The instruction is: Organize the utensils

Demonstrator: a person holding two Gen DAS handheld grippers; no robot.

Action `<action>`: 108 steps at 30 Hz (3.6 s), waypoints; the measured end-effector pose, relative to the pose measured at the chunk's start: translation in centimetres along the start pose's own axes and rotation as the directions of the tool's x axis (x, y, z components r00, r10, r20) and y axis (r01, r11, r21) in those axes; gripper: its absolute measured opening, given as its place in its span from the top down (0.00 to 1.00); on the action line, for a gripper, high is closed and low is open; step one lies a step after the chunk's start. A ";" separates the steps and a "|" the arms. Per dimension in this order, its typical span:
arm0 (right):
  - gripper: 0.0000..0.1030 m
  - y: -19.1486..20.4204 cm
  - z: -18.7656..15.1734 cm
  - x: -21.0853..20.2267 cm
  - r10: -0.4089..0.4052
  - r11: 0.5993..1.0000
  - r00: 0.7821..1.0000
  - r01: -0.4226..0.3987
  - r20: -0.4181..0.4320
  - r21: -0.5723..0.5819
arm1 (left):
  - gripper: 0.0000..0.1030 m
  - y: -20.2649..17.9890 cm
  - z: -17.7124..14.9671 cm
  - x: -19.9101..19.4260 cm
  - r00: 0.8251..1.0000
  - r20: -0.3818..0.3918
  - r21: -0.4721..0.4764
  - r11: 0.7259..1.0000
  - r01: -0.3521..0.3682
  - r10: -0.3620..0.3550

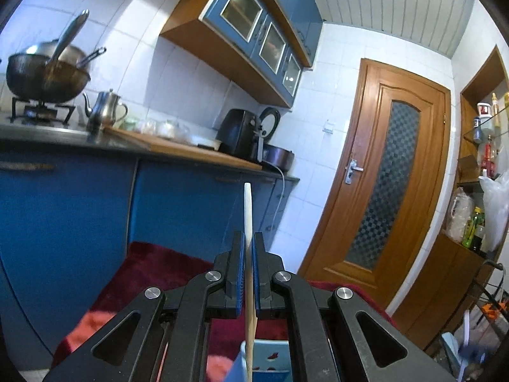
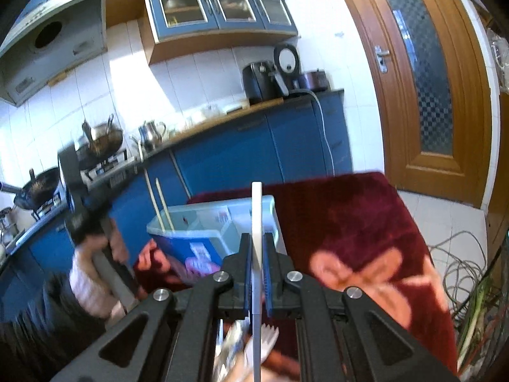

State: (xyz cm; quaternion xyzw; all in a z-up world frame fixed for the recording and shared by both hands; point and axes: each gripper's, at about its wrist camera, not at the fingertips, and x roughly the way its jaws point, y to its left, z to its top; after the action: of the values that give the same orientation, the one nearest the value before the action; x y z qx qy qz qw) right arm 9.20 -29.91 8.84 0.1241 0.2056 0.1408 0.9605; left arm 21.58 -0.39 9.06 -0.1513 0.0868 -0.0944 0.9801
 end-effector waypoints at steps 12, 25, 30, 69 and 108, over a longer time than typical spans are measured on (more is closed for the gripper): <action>0.92 2.2 4.3 5.2 -0.015 0.999 0.982 0.024 0.189 -0.048 | 0.96 -0.9 -1.7 -0.4 0.999 -0.025 0.042 0.998 0.036 -0.035; 0.92 2.4 3.7 10.8 -0.113 0.985 0.974 0.135 0.195 -0.103 | 0.96 -1.3 -2.1 0.0 0.998 -0.047 0.060 0.997 0.049 -0.047; 0.91 1.8 2.8 11.0 -0.107 0.987 0.984 0.123 0.145 -0.105 | 0.95 -1.4 -2.0 0.0 0.997 -0.059 0.057 0.997 0.047 -0.044; 0.79 4.9 0.0 -1.9 -0.107 0.991 0.994 0.106 -0.012 -0.077 | 0.65 -2.7 -0.4 -10.5 0.949 -0.316 0.143 0.988 0.058 -0.010; 0.62 1.1 -10.9 -2.8 -0.126 0.984 0.930 0.163 -0.346 0.079 | 0.64 -1.6 -11.7 -10.7 0.701 -0.707 0.193 0.979 0.062 0.095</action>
State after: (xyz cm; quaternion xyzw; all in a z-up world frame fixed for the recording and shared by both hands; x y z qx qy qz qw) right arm 1.83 -27.82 0.55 0.1333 0.3840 0.0779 0.9103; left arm 8.69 -2.90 0.07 -0.0017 0.4500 -0.1451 0.8812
